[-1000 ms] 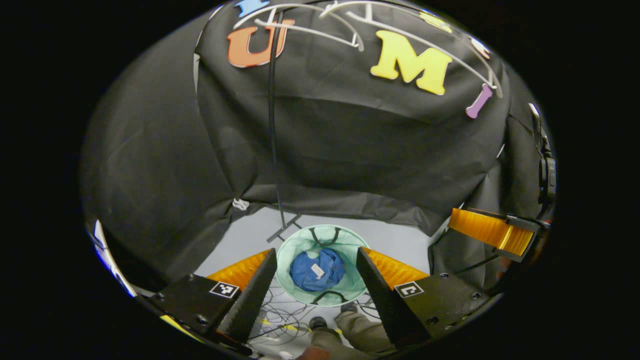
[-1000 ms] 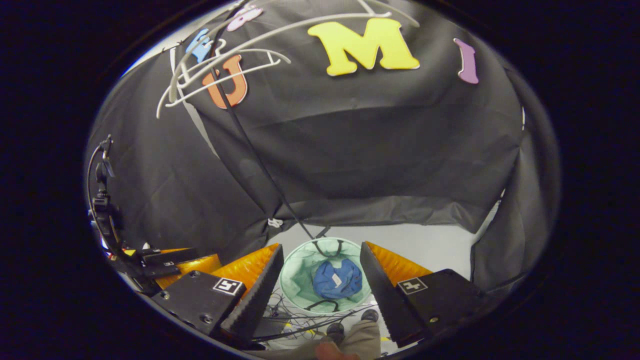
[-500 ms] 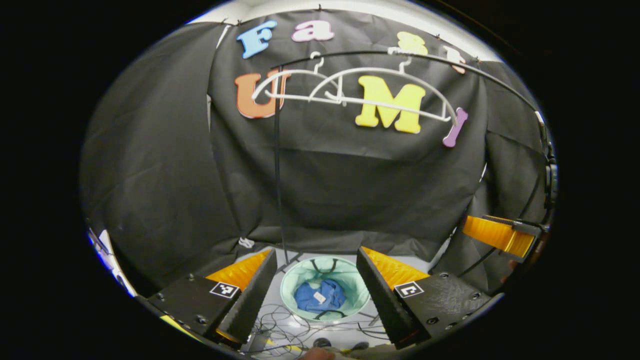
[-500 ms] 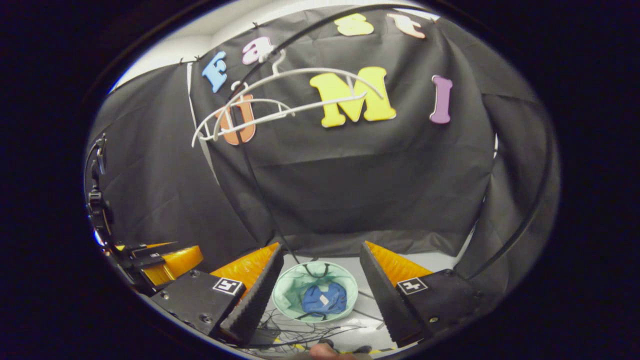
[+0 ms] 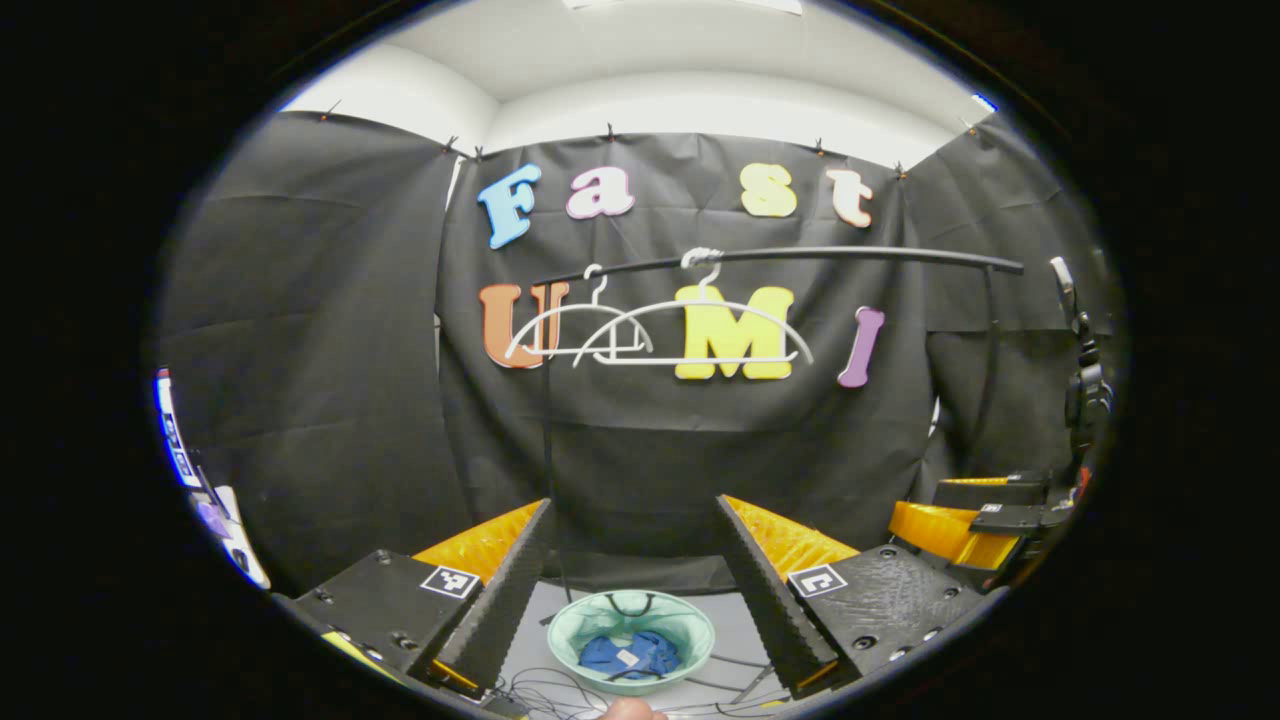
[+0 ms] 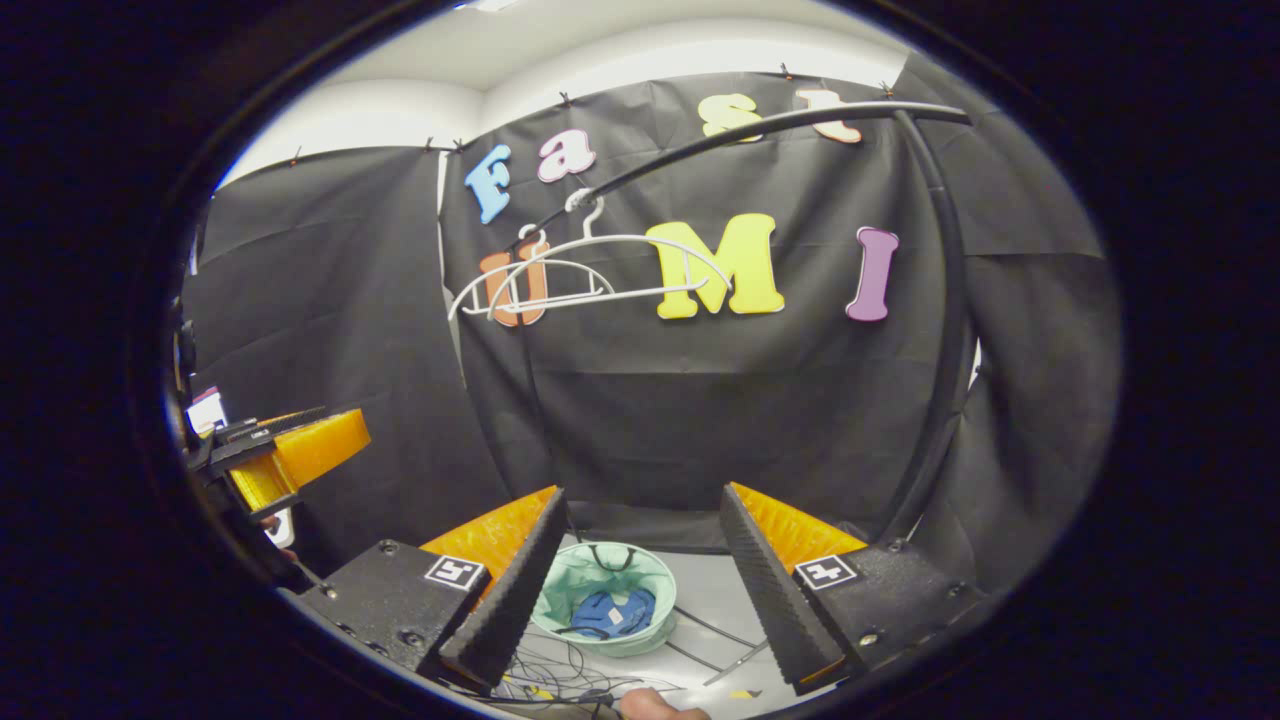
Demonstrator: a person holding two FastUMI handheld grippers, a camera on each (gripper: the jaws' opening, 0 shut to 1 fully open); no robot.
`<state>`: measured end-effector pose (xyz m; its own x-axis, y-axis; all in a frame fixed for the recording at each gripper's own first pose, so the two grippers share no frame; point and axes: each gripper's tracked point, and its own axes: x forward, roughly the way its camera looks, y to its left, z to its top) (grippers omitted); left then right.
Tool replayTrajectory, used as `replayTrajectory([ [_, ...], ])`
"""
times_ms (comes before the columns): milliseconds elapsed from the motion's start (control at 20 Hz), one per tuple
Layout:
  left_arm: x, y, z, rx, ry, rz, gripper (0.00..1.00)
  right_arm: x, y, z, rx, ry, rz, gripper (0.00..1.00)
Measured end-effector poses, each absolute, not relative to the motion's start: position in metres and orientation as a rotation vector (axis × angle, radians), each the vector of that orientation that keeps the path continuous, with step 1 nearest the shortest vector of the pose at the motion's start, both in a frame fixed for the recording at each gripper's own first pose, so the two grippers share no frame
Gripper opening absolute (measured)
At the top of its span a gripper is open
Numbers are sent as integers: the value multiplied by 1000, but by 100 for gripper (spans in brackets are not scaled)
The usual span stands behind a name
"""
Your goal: Grasp the clothes on the hanger with both hands and then place them into the laundry hamper below.
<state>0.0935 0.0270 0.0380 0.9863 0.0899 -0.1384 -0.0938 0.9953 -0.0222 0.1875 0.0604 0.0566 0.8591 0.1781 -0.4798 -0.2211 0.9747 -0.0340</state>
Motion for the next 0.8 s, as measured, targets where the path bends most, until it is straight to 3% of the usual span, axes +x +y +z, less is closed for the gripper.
replayTrajectory([
  [350, 16, -8, 75, 44, 19, 123, 100, 132, 49, 107, -65, 392, 312, 98],
  [800, 9, -7, 66, 91, -12, 141, 100, 101, 71, 121, -25, 310, 355, 99],
])
